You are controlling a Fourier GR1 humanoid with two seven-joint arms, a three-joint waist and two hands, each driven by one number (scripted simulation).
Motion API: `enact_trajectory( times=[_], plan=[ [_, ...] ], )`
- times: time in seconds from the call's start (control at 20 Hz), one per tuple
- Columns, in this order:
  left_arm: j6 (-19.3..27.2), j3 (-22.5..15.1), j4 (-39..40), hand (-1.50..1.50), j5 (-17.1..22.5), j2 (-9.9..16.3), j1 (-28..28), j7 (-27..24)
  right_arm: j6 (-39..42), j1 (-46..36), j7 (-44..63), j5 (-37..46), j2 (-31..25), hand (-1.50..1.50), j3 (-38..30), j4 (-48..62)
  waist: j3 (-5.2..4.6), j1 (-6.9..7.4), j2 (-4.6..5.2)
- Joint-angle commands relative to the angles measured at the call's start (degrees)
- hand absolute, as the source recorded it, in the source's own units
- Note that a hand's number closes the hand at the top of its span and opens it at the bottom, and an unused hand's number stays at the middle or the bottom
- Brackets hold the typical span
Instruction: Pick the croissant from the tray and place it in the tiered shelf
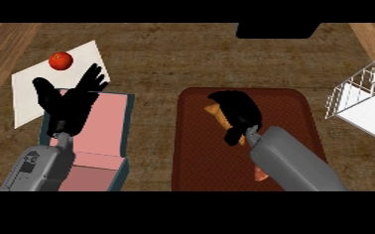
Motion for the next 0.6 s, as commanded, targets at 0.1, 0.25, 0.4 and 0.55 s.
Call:
enact_trajectory(
  times=[0.1, 0.25, 0.4, 0.55],
  plan=[
    [0.11, -1.72, 4.99, 0.00, -1.22, -0.77, 8.22, 0.80, 4.04, 0.04, -7.22, 1.52, -0.21, 1.50, 4.43, 3.66, -1.13, 0.30, 0.73],
    [-1.18, -0.39, 4.88, 0.00, -0.01, 0.48, 7.50, 1.79, 1.69, 1.04, -10.37, 0.67, 1.03, 1.50, 2.95, 4.76, -1.09, 0.03, 0.69],
    [0.36, -0.50, 2.11, 0.00, -0.14, 0.18, 9.02, 2.83, 1.95, 1.38, -10.41, 0.89, 1.52, 1.50, 2.64, 1.97, -1.10, -0.26, 0.21],
    [0.47, 0.65, 2.86, 0.00, -0.04, 1.13, 9.61, 2.10, -3.38, 6.88, -6.41, -2.90, -0.96, 1.50, -4.73, 0.89, -1.07, -1.99, -0.06]
  ],
)
